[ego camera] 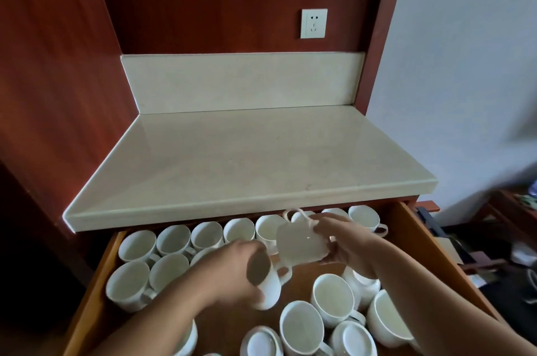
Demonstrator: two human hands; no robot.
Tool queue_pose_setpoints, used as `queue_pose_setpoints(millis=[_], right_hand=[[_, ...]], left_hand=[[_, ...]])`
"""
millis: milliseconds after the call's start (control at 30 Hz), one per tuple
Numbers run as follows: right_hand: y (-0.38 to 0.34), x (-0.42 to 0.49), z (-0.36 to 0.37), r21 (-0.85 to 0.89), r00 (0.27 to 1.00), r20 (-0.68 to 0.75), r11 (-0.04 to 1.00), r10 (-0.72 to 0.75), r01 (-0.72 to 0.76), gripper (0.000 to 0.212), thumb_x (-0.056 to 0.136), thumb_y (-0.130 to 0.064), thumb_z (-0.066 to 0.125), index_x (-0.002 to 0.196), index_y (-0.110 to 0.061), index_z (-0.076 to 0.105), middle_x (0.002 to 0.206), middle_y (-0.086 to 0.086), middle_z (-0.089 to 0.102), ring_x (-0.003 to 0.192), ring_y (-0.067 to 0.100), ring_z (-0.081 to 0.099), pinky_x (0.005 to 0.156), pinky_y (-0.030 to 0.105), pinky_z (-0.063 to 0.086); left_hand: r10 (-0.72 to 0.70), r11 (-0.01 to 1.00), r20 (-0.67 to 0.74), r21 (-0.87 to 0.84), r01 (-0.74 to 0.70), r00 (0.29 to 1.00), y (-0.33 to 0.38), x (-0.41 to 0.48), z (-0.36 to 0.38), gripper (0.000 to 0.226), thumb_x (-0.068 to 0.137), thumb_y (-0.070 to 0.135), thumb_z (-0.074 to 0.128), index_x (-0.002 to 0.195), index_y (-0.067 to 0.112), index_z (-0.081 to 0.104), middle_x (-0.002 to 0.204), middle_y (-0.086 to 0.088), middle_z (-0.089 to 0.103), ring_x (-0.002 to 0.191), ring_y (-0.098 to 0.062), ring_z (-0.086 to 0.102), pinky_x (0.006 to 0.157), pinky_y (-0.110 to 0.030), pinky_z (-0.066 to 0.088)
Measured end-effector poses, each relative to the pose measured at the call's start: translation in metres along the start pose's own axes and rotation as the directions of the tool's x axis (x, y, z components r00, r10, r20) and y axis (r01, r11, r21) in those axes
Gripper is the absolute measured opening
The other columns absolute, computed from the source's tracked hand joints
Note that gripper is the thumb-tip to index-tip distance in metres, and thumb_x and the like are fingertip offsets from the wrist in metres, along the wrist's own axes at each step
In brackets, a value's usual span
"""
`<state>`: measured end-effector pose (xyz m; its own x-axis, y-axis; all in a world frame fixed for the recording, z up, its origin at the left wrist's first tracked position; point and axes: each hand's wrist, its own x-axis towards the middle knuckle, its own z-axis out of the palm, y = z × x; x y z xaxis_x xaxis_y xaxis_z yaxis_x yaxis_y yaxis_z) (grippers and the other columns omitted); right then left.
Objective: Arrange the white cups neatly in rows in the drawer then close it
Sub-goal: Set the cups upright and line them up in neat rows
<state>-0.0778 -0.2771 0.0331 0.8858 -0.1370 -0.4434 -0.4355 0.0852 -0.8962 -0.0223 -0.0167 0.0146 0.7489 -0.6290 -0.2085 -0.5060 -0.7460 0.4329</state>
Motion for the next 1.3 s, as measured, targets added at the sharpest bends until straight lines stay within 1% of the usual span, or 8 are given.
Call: queue_pose_setpoints(millis=[100, 233, 300, 400, 733, 867, 1000, 1300], right_hand=[[0.004, -0.002, -0.01, 0.332, 0.995, 0.096, 0.941, 0.039, -0.069, 0.049, 0.085, -0.021, 0.062, 0.131, -0.004, 0.059, 0.136, 0.03, 0.055, 0.113, 0.045, 0.063, 0.089, 0.057, 0.056], [0.014, -0.01, -0.007, 0.568, 0.961, 0.261, 0.819, -0.086, -0.081, 0.078, 0.066, -0.014, 0.068, 0.139, 0.005, 0.05, 0.14, 0.037, 0.05, 0.124, 0.049, 0.055, 0.099, 0.058, 0.051], [0.016, -0.01, 0.0, 0.648, 0.955, 0.26, 0.759, -0.145, -0.062, 0.083, 0.063, -0.013, 0.072, 0.14, 0.006, 0.047, 0.136, 0.036, 0.054, 0.122, 0.048, 0.055, 0.105, 0.06, 0.046], [0.015, -0.008, 0.014, 0.66, 0.972, 0.173, 0.751, -0.161, 0.007, 0.081, 0.059, -0.018, 0.089, 0.129, 0.001, 0.055, 0.13, 0.033, 0.06, 0.119, 0.047, 0.059, 0.107, 0.061, 0.044], [0.009, -0.008, 0.019, 0.509, 0.992, 0.039, 0.856, -0.123, 0.086, 0.049, 0.082, -0.03, 0.076, 0.124, -0.008, 0.061, 0.116, 0.02, 0.072, 0.098, 0.029, 0.071, 0.094, 0.046, 0.052], [0.011, -0.006, 0.013, 0.422, 0.982, 0.066, 0.897, -0.175, 0.132, 0.07, 0.073, -0.018, 0.083, 0.135, -0.014, 0.05, 0.137, 0.031, 0.055, 0.112, 0.045, 0.065, 0.098, 0.069, 0.048], [0.01, -0.006, 0.011, 0.367, 0.988, 0.014, 0.92, -0.152, 0.137, 0.097, 0.065, -0.009, 0.088, 0.144, -0.035, 0.039, 0.139, 0.022, 0.05, 0.106, 0.049, 0.068, 0.08, 0.062, 0.057], [0.014, -0.012, 0.014, 0.351, 0.973, 0.028, 0.914, -0.229, 0.204, 0.066, 0.074, -0.017, 0.085, 0.128, -0.008, 0.049, 0.128, 0.031, 0.061, 0.113, 0.05, 0.064, 0.091, 0.067, 0.052]], left_hand=[[-0.078, 0.961, 0.006, -0.267, 0.077, 0.997, -0.01, -0.007, -0.021, 0.075, 0.059, 0.054, 0.085, 0.127, 0.049, 0.051, 0.113, 0.021, 0.064, 0.086, 0.001, 0.065, 0.066, -0.018, 0.05], [-0.119, 0.704, 0.052, -0.7, 0.121, 0.992, -0.029, -0.013, -0.026, 0.063, 0.058, 0.047, 0.091, 0.117, 0.041, 0.07, 0.112, 0.004, 0.075, 0.103, -0.017, 0.072, 0.095, -0.044, 0.058], [-0.119, 0.517, 0.08, -0.846, 0.13, 0.99, -0.033, -0.014, -0.025, 0.057, 0.059, 0.038, 0.092, 0.112, 0.032, 0.075, 0.114, -0.008, 0.075, 0.103, -0.027, 0.071, 0.088, -0.048, 0.055], [-0.105, 0.422, 0.068, -0.9, 0.106, 0.992, -0.033, -0.015, -0.027, 0.061, 0.058, 0.033, 0.09, 0.116, 0.026, 0.075, 0.114, -0.01, 0.073, 0.1, -0.024, 0.068, 0.082, -0.037, 0.051], [-0.159, 0.586, 0.007, -0.804, 0.1, 0.987, -0.043, -0.006, -0.029, 0.062, 0.054, 0.038, 0.092, 0.113, 0.043, 0.073, 0.11, -0.003, 0.077, 0.108, -0.027, 0.071, 0.101, -0.047, 0.053], [-0.159, 0.644, 0.013, -0.757, 0.114, 0.987, -0.044, -0.005, -0.031, 0.065, 0.055, 0.04, 0.092, 0.116, 0.046, 0.07, 0.11, 0.0, 0.077, 0.107, -0.024, 0.072, 0.105, -0.053, 0.052], [-0.147, 0.701, 0.01, -0.705, 0.111, 0.989, -0.04, -0.002, -0.033, 0.064, 0.055, 0.038, 0.09, 0.114, 0.05, 0.069, 0.108, 0.006, 0.077, 0.107, -0.021, 0.071, 0.105, -0.053, 0.051], [-0.134, 0.806, 0.028, -0.579, 0.126, 0.991, -0.032, 0.003, -0.027, 0.074, 0.056, 0.038, 0.09, 0.123, 0.053, 0.062, 0.111, 0.015, 0.073, 0.101, -0.009, 0.071, 0.1, -0.042, 0.056]])
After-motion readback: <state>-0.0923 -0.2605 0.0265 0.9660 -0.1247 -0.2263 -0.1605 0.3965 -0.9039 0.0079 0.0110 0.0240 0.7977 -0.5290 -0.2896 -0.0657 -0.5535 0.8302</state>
